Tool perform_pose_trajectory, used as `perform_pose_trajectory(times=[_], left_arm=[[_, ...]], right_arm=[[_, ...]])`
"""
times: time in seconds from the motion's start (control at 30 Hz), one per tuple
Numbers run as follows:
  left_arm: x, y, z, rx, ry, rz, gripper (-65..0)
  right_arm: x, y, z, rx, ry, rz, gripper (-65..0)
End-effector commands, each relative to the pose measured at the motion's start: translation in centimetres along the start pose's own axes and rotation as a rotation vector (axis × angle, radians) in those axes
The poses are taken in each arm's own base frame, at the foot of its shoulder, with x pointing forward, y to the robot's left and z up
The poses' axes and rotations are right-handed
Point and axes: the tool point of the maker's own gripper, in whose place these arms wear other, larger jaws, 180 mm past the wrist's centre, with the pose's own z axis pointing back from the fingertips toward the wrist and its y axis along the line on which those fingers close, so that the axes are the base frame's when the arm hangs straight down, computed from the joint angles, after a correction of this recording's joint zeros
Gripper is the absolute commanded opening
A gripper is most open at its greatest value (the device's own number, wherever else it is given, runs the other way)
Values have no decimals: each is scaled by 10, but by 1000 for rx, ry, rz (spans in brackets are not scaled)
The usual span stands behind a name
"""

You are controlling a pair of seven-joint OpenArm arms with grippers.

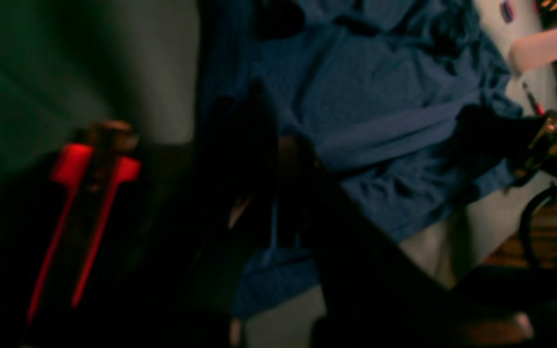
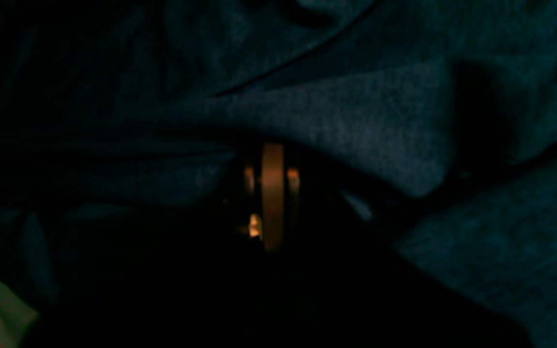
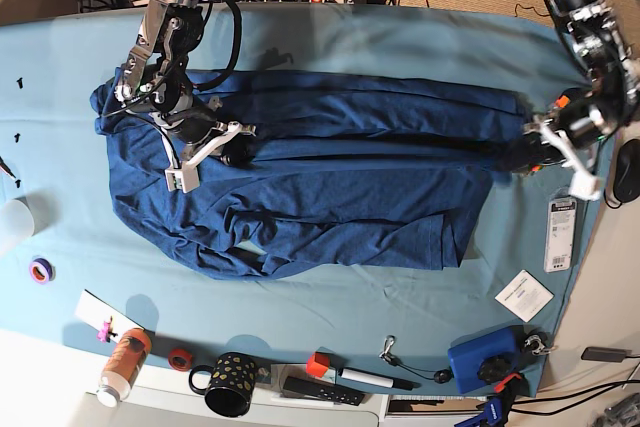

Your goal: Layout the t-shirt on the table in an organized manner, then fold the t-shirt properly

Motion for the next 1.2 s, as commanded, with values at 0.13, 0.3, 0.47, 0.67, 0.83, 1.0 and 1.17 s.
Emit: perform_pose_trajectory(times=[0.13, 0.3, 0.47, 0.67, 0.83, 1.0, 1.17], left_arm=[[0, 2, 19, -2, -1, -26, -650], [-15, -1, 24, -26, 11, -8, -650], [-18, -3, 25, -36, 15, -27, -650], [-18, -3, 25, -36, 17, -28, -650], [-19, -4, 25, -43, 18, -51, -629], [-21, -4, 26, -42, 24, -48, -612], [-26, -3, 27, -40, 33, -41, -612]], right_arm=[[-41, -8, -2, -49, 178, 7, -650], [-40, -8, -2, -47, 176, 6, -650], [-36, 8, 0, 61, 170, 14, -582], [-25, 33, 7, 219, 122, 8, -393], [6, 60, 29, 321, 11, 76, -393], [30, 67, 50, 286, -50, 170, -393], [35, 52, 55, 176, -42, 204, -393]])
